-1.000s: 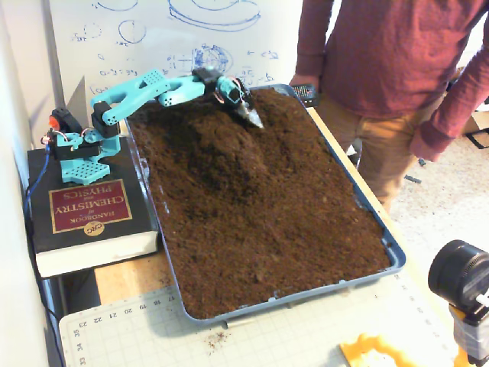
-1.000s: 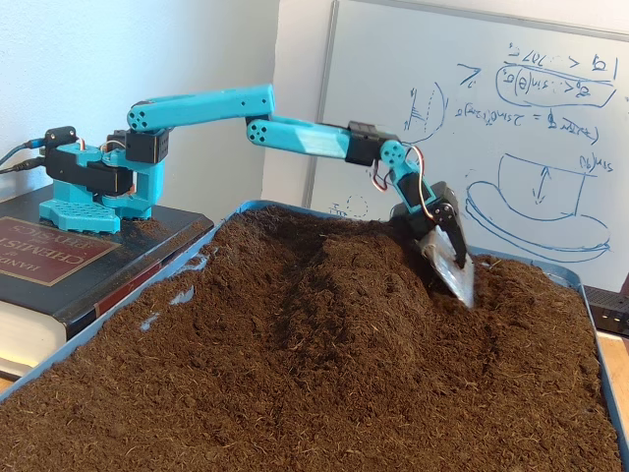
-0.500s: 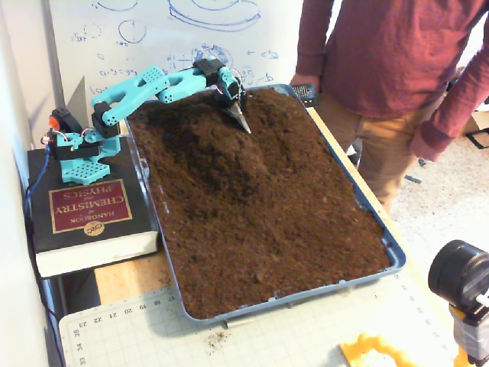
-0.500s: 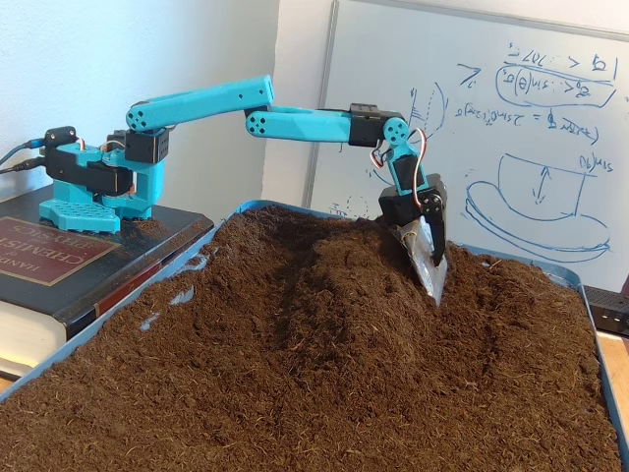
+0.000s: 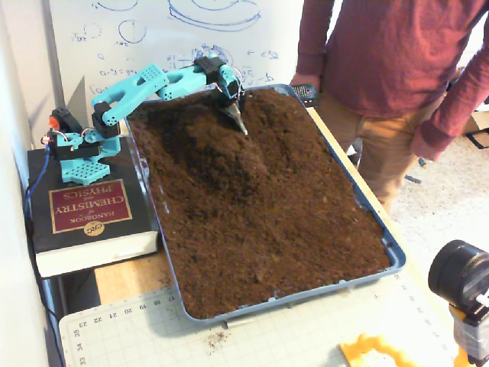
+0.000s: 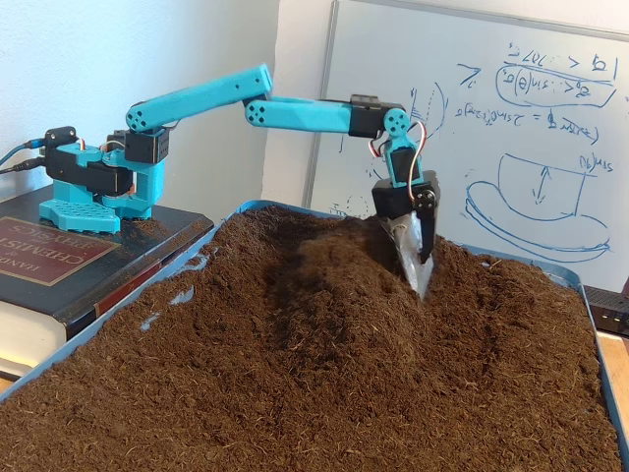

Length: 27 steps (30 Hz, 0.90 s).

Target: Build a berm.

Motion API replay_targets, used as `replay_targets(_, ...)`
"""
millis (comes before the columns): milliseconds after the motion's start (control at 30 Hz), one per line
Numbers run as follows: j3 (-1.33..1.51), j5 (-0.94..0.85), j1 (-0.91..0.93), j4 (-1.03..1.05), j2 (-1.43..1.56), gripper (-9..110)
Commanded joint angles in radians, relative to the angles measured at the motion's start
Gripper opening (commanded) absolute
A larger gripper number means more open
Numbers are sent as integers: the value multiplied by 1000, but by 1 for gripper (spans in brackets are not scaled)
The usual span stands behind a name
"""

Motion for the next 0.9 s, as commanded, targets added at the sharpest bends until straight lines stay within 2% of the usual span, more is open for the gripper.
replay_targets(0,17,-3,25,52,149,0)
replay_targets(167,11,6,28,43,209,1)
replay_targets(300,9,12,54,-64,295,1)
replay_targets(533,12,0,143,-422,295,1)
replay_targets(733,14,-3,219,-767,109,0)
replay_targets(867,18,-5,256,-908,-21,0)
